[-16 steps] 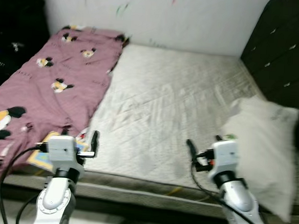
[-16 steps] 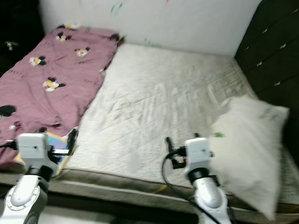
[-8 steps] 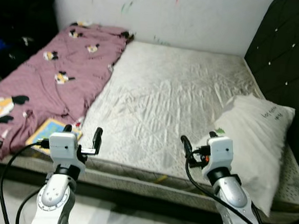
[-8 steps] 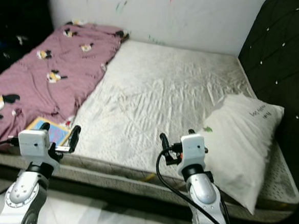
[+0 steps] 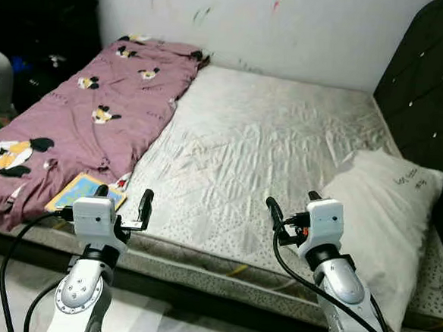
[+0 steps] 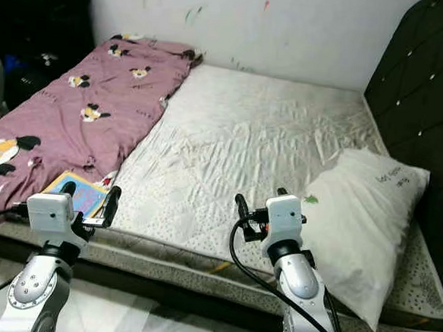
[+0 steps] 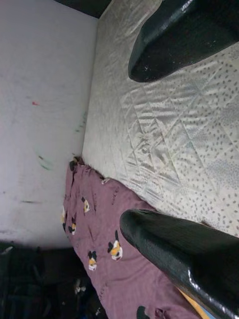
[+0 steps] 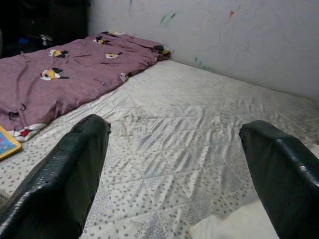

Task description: Clean up the room

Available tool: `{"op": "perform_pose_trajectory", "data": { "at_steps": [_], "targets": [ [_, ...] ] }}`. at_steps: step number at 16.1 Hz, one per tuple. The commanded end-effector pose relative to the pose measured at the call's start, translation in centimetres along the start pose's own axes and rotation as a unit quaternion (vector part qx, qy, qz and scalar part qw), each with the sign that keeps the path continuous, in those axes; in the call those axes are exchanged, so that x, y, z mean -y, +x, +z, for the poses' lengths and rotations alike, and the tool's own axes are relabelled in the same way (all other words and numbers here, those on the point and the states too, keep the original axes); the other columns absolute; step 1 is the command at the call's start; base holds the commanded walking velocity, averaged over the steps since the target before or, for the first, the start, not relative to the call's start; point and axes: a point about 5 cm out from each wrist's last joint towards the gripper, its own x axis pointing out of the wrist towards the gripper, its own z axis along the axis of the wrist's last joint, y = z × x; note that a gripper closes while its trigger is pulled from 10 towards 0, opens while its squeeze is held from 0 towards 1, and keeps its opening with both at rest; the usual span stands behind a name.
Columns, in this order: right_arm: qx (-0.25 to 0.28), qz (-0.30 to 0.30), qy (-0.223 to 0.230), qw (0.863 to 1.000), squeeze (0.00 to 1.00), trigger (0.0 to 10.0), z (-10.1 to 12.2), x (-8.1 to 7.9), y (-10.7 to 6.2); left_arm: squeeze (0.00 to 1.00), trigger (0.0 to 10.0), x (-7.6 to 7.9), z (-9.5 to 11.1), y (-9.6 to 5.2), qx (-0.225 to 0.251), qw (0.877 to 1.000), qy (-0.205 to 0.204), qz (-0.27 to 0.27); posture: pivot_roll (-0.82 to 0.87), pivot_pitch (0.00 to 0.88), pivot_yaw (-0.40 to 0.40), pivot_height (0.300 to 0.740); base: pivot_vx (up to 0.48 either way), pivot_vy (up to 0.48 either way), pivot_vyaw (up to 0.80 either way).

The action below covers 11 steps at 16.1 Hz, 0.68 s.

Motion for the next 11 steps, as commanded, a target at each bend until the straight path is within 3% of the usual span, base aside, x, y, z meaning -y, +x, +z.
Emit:
{"op": "perform_pose_trajectory", "data": {
  "at_steps": [1, 3, 11],
  "targets": [
    [0.0, -0.001, 0.0, 1.0, 0.0, 10.0, 0.09, -0.05, 0.21, 0.0, 10.0, -0.08, 0.23, 0.18, 0.004, 1.0, 0.004, -0.004, 0.03, 0.014, -0.031, 0.74, 0.266, 0.0, -0.8],
    [0.001, -0.001, 0.0, 1.0, 0.0, 10.0, 0.13, -0.07, 0.27, 0.0, 10.0, -0.07, 0.25, 0.22, 0.004, 1.0, 0.004, -0.005, 0.03, 0.014, -0.03, 0.74, 0.27, 0.0, -0.75],
    [0.002, 0.001, -0.003, 1.0, 0.0, 10.0, 0.07, -0.24, 0.41, 0.0, 10.0, -0.08, 0.17, 0.3, 0.001, 1.0, 0.006, -0.003, 0.03, 0.018, -0.03, 0.74, 0.197, 0.0, 0.0]
  ]
}}
